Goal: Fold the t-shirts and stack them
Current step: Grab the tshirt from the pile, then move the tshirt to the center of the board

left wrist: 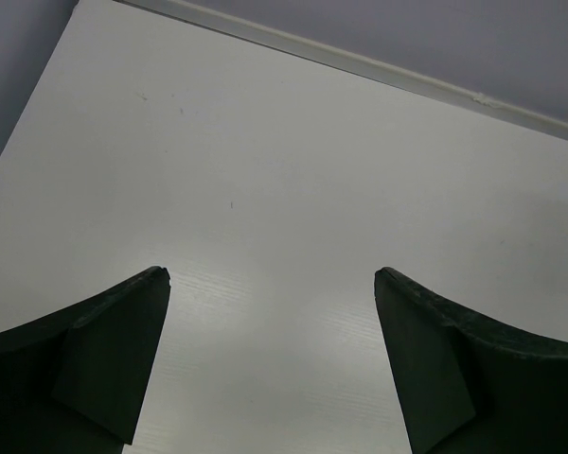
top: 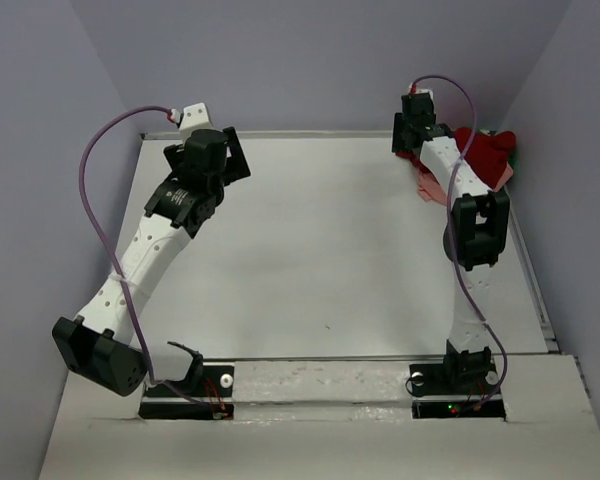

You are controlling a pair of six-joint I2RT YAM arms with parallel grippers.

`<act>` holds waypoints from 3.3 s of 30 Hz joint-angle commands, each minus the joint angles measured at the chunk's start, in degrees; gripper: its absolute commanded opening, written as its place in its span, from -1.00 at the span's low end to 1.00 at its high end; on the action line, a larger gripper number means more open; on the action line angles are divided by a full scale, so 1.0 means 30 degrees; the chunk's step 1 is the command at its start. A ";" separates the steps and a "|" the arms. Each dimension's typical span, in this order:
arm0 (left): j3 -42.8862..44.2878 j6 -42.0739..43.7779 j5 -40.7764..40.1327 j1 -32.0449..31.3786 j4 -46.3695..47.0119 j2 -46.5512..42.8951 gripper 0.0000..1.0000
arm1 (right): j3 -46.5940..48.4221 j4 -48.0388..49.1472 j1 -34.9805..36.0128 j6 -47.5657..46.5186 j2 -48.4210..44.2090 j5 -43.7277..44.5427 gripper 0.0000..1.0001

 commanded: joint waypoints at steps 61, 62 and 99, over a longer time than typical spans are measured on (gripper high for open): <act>-0.3298 0.0019 0.3028 0.0334 0.2748 -0.1261 0.98 | 0.7723 -0.1777 -0.2871 -0.2860 -0.0740 -0.1839 -1.00; -0.3447 -0.0011 0.3146 0.0334 0.2923 -0.1262 0.98 | 0.8141 -0.1807 -0.2871 -0.2981 -0.0886 -0.1984 -1.00; -0.3278 0.1452 0.0424 -0.1658 0.5293 -0.5275 0.87 | 1.2479 1.1814 -0.2520 -0.6323 -0.6981 -0.8195 -1.00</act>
